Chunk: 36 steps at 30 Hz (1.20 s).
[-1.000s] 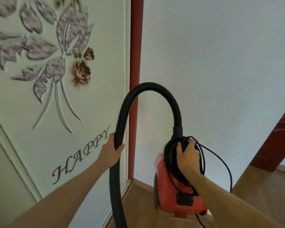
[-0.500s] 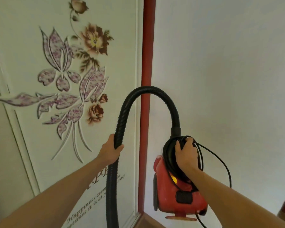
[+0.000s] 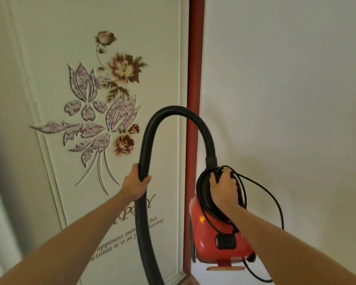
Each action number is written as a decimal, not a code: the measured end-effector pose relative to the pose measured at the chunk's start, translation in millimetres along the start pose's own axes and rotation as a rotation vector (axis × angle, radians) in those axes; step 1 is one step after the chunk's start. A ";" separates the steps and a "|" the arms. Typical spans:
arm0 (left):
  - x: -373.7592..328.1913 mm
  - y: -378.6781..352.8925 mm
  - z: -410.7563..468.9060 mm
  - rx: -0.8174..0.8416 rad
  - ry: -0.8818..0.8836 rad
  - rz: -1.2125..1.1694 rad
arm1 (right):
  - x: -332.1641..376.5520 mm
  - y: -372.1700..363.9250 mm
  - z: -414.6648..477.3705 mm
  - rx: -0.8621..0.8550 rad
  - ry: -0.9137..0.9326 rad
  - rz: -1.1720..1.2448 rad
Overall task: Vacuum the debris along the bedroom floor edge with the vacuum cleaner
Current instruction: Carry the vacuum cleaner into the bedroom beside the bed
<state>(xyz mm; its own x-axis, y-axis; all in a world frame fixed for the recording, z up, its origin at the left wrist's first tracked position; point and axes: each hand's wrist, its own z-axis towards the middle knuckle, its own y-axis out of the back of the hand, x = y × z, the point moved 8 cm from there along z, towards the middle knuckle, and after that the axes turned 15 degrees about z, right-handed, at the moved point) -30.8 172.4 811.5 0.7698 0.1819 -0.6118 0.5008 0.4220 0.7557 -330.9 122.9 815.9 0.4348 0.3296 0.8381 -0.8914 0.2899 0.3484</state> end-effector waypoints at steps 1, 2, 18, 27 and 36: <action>-0.7 6.4 -5.1 -0.011 0.012 0.009 | 1.7 1.8 0.6 0.018 0.008 0.007; -0.2 13.1 -10.4 -0.023 0.025 0.021 | 4.4 3.0 0.7 0.033 0.021 0.014; 88.2 130.5 -106.4 -0.256 0.196 0.099 | 81.2 -81.0 -56.5 0.288 0.158 0.210; 182.9 216.8 -194.3 -0.430 0.389 0.126 | 153.9 -172.8 -142.6 0.502 0.226 0.274; 278.6 319.9 -313.7 -0.541 0.563 0.221 | 236.4 -245.8 -275.5 0.690 0.261 0.321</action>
<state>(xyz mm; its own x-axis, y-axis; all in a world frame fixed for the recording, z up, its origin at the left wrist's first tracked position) 219.8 636.7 809.5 0.4420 0.6700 -0.5965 -0.0111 0.6690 0.7432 26.3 377.2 812.7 0.0841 0.5270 0.8457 -0.8190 -0.4469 0.3599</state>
